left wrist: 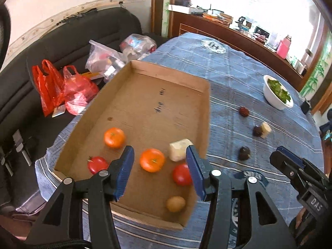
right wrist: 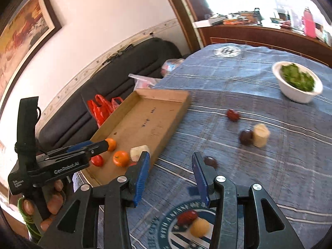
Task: Organize fruits
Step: 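Withdraw both grippers from the tray toward the remaining foods on the tablecloth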
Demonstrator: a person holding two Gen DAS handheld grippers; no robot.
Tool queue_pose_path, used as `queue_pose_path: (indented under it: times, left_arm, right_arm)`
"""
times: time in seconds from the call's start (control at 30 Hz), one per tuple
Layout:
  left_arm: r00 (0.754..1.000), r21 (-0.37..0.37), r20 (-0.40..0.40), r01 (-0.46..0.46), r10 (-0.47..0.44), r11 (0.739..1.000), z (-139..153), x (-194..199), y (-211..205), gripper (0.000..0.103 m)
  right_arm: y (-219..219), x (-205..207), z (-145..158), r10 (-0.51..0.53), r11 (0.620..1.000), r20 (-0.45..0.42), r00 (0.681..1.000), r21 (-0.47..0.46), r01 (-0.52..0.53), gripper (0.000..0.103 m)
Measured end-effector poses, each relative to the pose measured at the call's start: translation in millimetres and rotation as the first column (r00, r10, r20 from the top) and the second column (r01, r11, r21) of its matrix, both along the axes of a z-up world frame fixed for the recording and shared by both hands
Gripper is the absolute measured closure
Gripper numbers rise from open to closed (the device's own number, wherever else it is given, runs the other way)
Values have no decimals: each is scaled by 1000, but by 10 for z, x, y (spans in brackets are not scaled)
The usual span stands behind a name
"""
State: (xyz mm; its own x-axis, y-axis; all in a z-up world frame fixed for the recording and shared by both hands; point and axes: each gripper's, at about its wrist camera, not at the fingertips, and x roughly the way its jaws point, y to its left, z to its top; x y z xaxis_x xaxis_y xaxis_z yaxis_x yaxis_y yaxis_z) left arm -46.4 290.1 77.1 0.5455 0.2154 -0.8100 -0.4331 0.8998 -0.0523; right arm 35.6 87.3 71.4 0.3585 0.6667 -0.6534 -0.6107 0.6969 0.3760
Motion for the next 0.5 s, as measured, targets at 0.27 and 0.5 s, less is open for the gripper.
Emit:
queue_pose_path:
  times: [0.27,0.5]
  left_arm:
    - [999,12,-8,53,-53,999,31,1,-316,52]
    - [994,0,-10,110,-110,994,27,-4,-571,52]
  right_arm:
    - [-429,11,-27,-77,997,-12,997,6,77,59]
    - [-723,-56,8,-123,992,0,992,8,123,59]
